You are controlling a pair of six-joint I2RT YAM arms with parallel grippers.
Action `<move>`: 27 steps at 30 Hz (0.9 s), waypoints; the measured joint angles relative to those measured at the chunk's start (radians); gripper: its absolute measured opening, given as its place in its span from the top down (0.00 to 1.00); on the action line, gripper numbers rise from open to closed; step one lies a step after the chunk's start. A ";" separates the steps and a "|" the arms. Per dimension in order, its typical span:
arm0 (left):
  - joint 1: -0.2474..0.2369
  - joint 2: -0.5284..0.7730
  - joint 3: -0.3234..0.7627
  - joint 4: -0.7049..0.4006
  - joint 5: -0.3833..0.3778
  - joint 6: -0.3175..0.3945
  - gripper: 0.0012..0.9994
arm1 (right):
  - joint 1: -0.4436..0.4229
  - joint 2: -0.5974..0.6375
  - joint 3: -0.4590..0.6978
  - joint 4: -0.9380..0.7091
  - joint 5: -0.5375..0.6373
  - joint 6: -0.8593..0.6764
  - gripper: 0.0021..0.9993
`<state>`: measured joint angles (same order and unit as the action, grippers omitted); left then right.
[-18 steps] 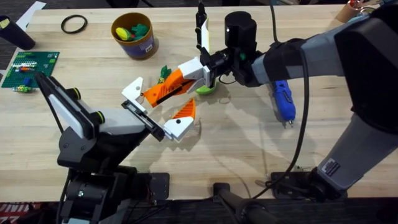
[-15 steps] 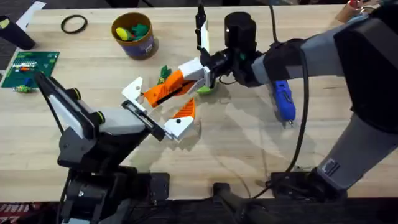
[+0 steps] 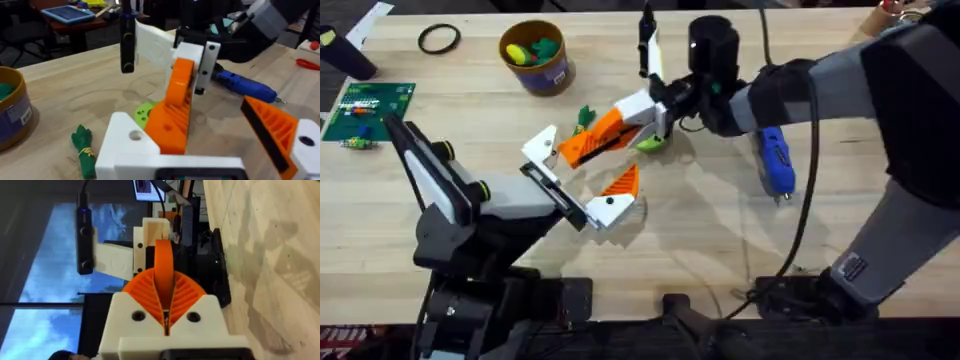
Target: Pick up the gripper from the table and insert it into the empty holder that is missing its gripper. Then pick up a screw, insert it into the mounting hole, and use the screwdriver to tighten it. Finally, clean up the table by picking up the vegetable and placing it into the bucket.
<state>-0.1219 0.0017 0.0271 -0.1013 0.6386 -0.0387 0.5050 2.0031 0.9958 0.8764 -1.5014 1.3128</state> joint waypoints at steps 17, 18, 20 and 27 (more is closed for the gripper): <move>-0.001 0.000 0.000 -0.004 0.120 0.000 0.02 | -0.160 -0.190 -0.045 0.041 -0.020 0.036 0.98; -0.001 0.000 0.000 -0.004 0.124 0.000 0.02 | -0.169 -0.214 -0.063 0.041 -0.020 0.039 0.98; -0.001 0.000 0.000 -0.005 0.133 0.000 0.02 | -0.192 -0.272 -0.108 0.040 -0.020 0.043 0.98; -0.001 0.000 0.000 -0.015 0.187 -0.007 0.02 | -0.282 -0.469 -0.279 0.045 -0.021 0.036 0.98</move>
<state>-0.1230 0.0019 0.0273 -0.1158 0.8260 -0.0456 0.2225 1.5346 0.7171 0.9218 -1.5225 1.3492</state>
